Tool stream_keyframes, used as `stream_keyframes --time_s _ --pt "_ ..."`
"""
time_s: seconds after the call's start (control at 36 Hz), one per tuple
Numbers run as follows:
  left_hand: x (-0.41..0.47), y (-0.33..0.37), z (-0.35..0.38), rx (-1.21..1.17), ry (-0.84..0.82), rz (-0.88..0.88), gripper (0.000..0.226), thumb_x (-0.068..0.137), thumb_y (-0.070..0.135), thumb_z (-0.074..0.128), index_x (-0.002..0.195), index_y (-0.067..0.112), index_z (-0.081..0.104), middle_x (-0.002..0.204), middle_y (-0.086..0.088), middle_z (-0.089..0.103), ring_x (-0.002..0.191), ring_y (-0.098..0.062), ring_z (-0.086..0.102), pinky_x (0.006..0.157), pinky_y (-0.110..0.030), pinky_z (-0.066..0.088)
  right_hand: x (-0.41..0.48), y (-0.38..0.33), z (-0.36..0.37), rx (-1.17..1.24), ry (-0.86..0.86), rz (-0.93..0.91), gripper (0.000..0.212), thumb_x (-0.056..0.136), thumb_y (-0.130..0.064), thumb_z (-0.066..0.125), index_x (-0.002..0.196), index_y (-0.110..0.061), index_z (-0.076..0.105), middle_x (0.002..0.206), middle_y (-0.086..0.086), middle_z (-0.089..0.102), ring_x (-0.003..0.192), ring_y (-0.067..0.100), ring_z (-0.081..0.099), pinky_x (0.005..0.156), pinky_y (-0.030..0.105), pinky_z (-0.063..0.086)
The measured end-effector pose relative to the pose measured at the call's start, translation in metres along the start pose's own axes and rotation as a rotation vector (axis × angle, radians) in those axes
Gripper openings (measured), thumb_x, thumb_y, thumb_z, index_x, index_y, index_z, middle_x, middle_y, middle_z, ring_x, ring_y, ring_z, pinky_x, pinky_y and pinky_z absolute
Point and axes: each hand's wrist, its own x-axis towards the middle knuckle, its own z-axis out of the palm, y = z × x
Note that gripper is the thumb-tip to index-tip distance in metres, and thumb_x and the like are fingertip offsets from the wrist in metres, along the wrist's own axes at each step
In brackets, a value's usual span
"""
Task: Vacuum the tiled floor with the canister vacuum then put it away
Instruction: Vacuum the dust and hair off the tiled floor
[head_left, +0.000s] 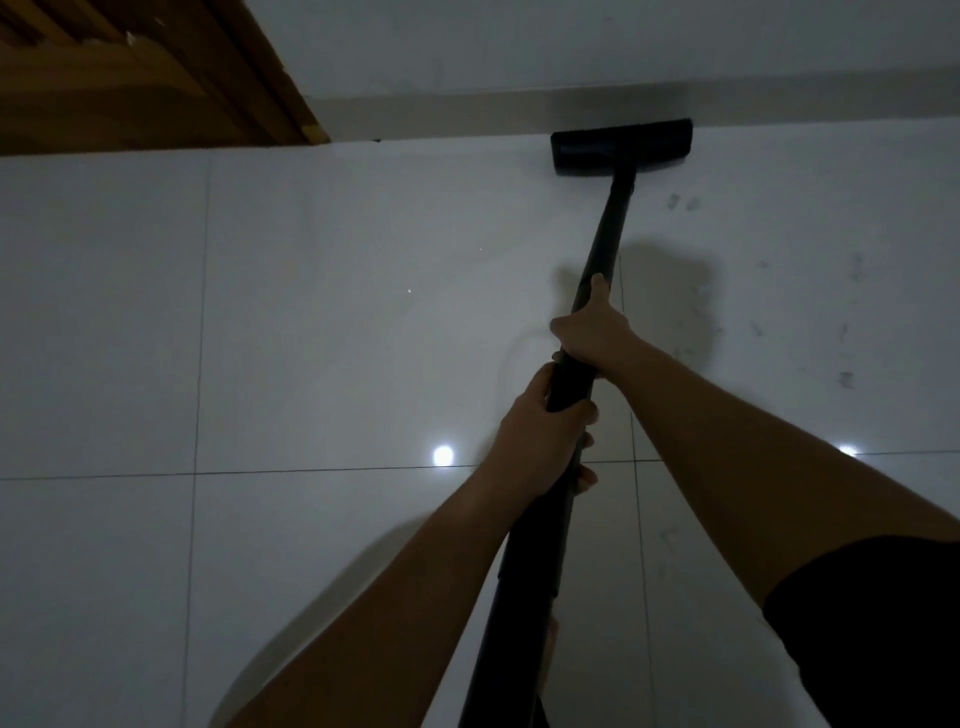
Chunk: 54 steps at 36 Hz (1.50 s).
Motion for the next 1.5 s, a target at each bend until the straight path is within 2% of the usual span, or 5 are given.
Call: stream_keyframes --time_s 0.19,0.56,0.94,1.28,1.5 --pt "0.000 -0.010 0.025 0.045 -0.034 -0.043 0.045 0.090 0.008 0.052 0.133 0.021 0.045 0.078 -0.008 0.051 0.058 -0.018 0.051 0.039 -0.021 0.046 -0.011 0.027 -0.022 0.036 0.035 0.051 0.081 0.092 -0.010 0.048 0.152 -0.020 -0.005 0.129 0.024 0.049 0.074 0.025 0.059 0.062 0.027 0.049" --pt "-0.020 -0.041 0.061 0.090 -0.053 -0.071 0.047 0.090 0.010 0.052 0.135 0.024 0.044 0.081 -0.007 0.054 0.061 -0.018 0.054 0.043 -0.025 0.047 -0.034 0.075 -0.037 -0.011 0.059 0.096 0.083 0.091 -0.008 0.052 0.152 -0.017 -0.004 0.149 0.019 0.028 0.112 0.036 0.053 0.092 0.040 0.047" --pt "-0.059 -0.076 0.075 0.098 -0.077 -0.117 0.047 0.089 0.009 0.052 0.133 0.021 0.045 0.084 -0.007 0.054 0.064 -0.019 0.053 0.045 -0.026 0.047 -0.081 0.116 -0.030 -0.061 0.038 0.141 0.078 0.092 -0.009 0.048 0.151 -0.014 -0.002 0.152 0.015 0.026 0.113 0.036 0.054 0.097 0.043 0.047" --pt "-0.104 -0.122 0.076 0.125 -0.117 -0.142 0.051 0.091 0.009 0.051 0.137 0.026 0.040 0.095 -0.011 0.055 0.070 -0.021 0.053 0.046 -0.027 0.047 -0.129 0.160 -0.005 0.031 0.058 0.196 0.077 0.092 -0.011 0.050 0.151 -0.016 0.001 0.145 0.021 0.036 0.115 0.037 0.053 0.100 0.044 0.045" --pt "-0.145 -0.155 0.075 0.123 -0.142 -0.156 0.054 0.091 0.008 0.049 0.140 0.026 0.037 0.088 -0.007 0.054 0.068 -0.018 0.053 0.047 -0.028 0.048 -0.175 0.184 0.014 0.118 0.060 0.226 0.080 0.092 -0.012 0.050 0.152 -0.024 -0.001 0.129 0.024 0.048 0.084 0.026 0.053 0.073 0.032 0.045"
